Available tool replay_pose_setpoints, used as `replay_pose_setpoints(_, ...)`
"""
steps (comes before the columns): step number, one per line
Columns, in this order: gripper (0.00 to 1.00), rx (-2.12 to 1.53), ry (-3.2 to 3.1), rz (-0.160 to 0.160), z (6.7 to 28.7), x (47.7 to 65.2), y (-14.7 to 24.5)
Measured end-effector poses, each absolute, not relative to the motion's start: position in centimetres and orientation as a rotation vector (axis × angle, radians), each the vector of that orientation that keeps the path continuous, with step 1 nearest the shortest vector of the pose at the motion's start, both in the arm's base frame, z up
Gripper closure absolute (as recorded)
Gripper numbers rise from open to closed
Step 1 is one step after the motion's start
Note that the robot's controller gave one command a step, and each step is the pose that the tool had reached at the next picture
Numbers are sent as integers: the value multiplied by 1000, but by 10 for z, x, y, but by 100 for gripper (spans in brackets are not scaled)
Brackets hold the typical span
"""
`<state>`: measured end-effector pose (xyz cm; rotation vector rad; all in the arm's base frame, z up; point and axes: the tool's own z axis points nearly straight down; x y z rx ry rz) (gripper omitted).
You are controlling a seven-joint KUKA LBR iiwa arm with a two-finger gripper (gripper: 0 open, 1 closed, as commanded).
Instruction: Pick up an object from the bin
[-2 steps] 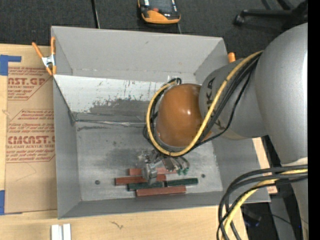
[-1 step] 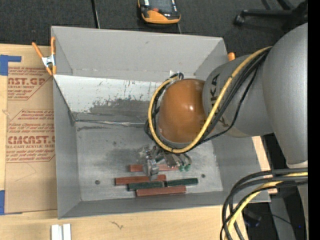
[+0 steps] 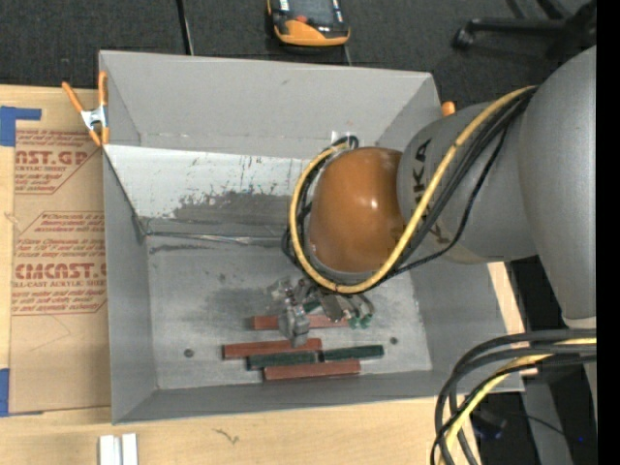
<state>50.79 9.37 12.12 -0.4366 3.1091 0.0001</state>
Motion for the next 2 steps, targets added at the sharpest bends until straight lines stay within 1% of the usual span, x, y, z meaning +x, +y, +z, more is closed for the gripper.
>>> replay_pose_setpoints(2,100,-437,3112,0,147,507,94)
